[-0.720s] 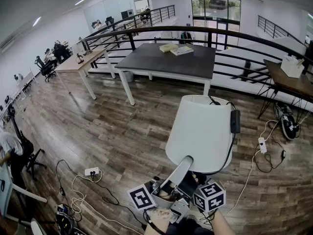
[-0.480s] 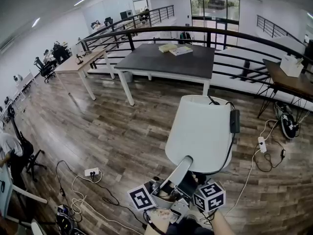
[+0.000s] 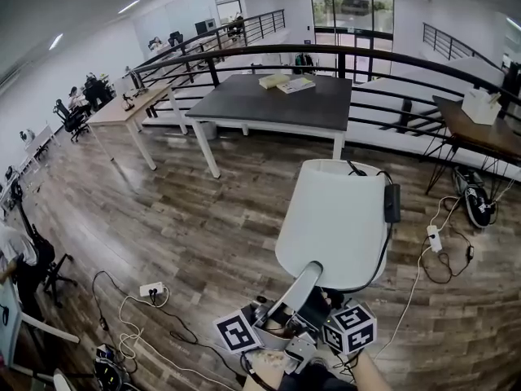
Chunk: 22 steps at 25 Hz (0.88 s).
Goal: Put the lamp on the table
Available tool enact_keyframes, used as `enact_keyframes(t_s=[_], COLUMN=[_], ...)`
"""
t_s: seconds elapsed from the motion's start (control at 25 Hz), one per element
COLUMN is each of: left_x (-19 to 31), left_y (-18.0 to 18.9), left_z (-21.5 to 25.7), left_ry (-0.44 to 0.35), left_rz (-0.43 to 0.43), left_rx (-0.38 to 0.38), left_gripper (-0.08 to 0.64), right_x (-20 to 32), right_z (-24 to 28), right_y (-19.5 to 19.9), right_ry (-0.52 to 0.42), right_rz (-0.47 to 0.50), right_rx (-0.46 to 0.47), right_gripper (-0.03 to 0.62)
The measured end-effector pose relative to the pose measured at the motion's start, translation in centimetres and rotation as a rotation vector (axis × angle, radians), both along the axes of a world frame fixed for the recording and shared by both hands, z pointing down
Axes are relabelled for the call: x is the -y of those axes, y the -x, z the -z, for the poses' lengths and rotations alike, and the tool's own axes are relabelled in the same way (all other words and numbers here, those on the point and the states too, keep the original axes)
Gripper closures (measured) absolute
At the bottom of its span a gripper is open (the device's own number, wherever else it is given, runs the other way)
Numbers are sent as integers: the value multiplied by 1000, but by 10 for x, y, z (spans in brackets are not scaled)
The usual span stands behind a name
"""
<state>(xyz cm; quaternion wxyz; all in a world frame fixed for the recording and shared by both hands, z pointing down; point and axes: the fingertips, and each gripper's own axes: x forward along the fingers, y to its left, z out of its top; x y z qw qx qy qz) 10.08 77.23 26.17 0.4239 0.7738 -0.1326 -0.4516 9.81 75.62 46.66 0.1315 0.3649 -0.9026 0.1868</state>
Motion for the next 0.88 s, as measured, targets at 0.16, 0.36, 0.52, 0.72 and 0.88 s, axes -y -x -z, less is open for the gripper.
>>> enact_keyframes(t_s=[0.16, 0.36, 0.52, 0.72, 0.88], left_x=[1, 8, 8, 13, 22], left_y=[-12, -28, -32, -34, -31], left_z=[1, -3, -4, -7, -6], left_ry=[-8, -6, -8, -3, -9], left_rz=[-6, 11, 31, 41, 50], left_rx=[-1, 4, 2, 9, 6], left_gripper=[535, 536, 536, 535, 535], right_x=[3, 10, 11, 16, 26], right_z=[1, -5, -8, -6, -9], right_y=[-12, -27, -33, -31, -30], right_ry=[-4, 1, -1, -3, -8], right_rz=[-6, 11, 29, 47, 49], right_rx=[-1, -1, -4, 4, -4], right_gripper=[370, 370, 370, 370, 370])
